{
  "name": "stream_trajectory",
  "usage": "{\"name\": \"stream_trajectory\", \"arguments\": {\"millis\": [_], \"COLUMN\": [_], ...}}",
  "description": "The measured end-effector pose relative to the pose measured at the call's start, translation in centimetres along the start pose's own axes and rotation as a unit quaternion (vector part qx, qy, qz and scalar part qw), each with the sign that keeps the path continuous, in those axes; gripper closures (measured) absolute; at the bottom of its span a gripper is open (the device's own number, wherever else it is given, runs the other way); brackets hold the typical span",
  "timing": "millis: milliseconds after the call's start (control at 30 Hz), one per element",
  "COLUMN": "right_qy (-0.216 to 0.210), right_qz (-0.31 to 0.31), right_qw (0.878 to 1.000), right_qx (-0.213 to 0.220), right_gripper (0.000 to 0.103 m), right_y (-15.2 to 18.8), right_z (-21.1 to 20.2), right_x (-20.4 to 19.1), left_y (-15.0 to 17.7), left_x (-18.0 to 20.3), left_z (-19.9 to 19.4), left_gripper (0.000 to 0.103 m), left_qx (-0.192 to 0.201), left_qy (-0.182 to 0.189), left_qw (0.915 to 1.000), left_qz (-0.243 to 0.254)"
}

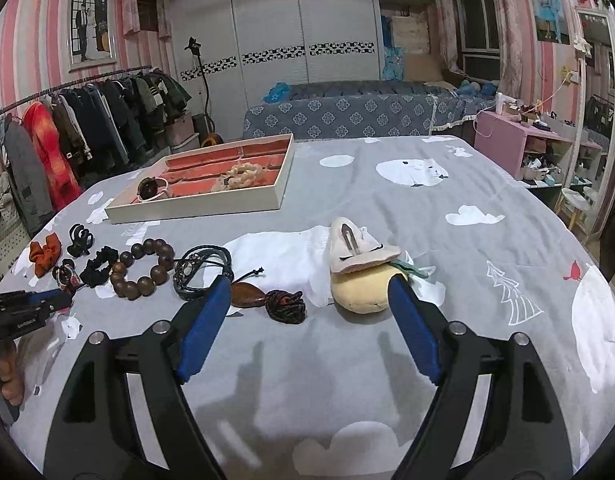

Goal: Organize jewelry
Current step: 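Grasp the rainbow claw clip with the left tool while the right tool grasps the brown braided hair tie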

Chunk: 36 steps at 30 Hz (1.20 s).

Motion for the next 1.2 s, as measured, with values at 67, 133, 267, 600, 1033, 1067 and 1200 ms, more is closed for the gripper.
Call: {"name": "stream_trajectory", "arguments": {"millis": [67, 133, 267, 600, 1033, 1067, 1200], "right_qy": [-0.002, -0.003, -0.005, -0.013, -0.021, -0.021, -0.021], "right_qz": [-0.003, -0.009, -0.023, -0.039, -0.071, -0.074, -0.074], "right_qw": [1.0, 1.0, 0.999, 0.993, 0.987, 0.987, 0.99], "right_qx": [-0.006, -0.013, -0.025, -0.11, -0.142, -0.139, -0.121], "right_gripper": [0.024, 0.024, 0.026, 0.05, 0.079, 0.079, 0.079], "right_y": [0.1, 0.2, 0.3, 1.8, 2.5, 2.5, 2.1], "right_z": [0.2, 0.7, 1.5, 5.2, 6.6, 6.5, 5.9], "right_x": [-0.1, -0.3, -0.8, -2.0, -3.4, -3.4, -3.5], "left_y": [-0.1, 0.0, 0.0, -0.9, -1.0, -1.1, -1.2], "left_x": [-0.3, -0.3, -0.2, -0.4, -0.7, -0.7, -0.8], "left_z": [0.1, 0.1, 0.1, 0.6, 0.9, 0.8, 0.3], "left_gripper": [0.095, 0.096, 0.099, 0.1, 0.1, 0.1, 0.1], "left_qx": [0.0, -0.001, 0.003, 0.006, 0.009, 0.011, 0.024], "left_qy": [-0.001, -0.002, -0.006, -0.002, 0.002, 0.002, 0.006], "left_qw": [1.0, 1.0, 1.0, 1.0, 0.9999, 0.9998, 0.9995], "left_qz": [-0.008, -0.006, -0.003, -0.006, -0.014, -0.016, -0.02]}}
Point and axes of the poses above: each gripper's, at about its wrist camera, not at the fingertips, and z roughly the way its jaws point, x to its right, y to its underside, the point moved 7 cm from there along z, roughly the way its jaws point, and after that the axes turned 5 degrees about y, right-handed, at the moved point
